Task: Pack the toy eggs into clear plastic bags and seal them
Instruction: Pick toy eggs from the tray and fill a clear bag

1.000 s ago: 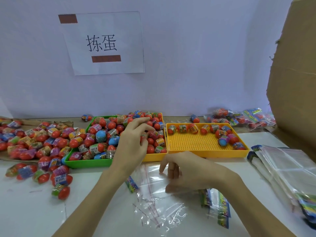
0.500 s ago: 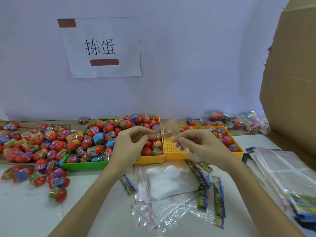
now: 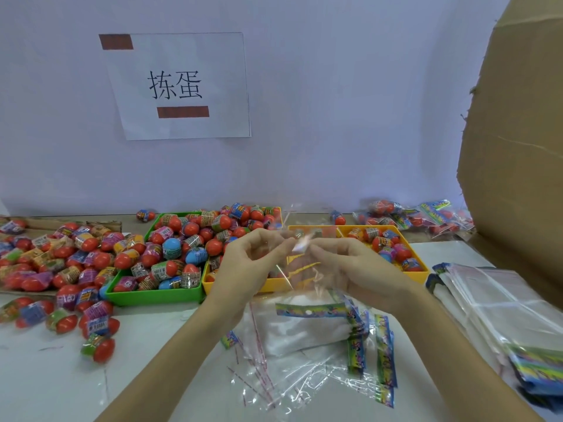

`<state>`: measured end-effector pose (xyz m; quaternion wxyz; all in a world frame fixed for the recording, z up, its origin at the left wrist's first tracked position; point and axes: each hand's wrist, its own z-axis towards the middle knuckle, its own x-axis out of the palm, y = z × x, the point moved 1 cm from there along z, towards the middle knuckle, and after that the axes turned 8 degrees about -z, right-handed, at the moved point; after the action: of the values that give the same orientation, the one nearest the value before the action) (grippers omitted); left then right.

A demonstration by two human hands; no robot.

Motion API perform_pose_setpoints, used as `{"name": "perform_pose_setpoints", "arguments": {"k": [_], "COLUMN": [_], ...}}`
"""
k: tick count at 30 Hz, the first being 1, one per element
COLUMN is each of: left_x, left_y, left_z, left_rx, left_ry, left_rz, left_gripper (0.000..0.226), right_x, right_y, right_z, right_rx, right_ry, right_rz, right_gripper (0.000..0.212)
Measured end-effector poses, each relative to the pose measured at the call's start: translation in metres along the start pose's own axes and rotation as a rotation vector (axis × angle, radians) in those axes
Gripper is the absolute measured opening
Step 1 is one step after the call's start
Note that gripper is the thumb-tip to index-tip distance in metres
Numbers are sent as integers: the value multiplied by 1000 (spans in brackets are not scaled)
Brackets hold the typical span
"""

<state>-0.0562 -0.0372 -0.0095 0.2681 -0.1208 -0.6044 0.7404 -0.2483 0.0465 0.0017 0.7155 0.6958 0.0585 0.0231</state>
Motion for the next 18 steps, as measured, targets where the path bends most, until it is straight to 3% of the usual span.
{"name": "perform_pose_setpoints", "arguments": {"k": [4,7,13,18], "left_x": [-7,-9,-12,-14], "left_y": [-4,-4,-4,-2], "left_z": [2,2,3,5], "left_rx": [23,33,24,13], "left_ry": [3,63,170,176], "left_rz": [93,163,289,315], "left_gripper": [14,10,10,13], "right_x": [-6,-10,-9,-9], "right_y": [5,7,0,0], "right_z": [4,4,1,2], "right_rx": [12,-24,-121,-19], "right_ry": [-213,-235,-377,-511], "right_rz": [129,137,-167,-108], "right_gripper": [64,73,17,18]}}
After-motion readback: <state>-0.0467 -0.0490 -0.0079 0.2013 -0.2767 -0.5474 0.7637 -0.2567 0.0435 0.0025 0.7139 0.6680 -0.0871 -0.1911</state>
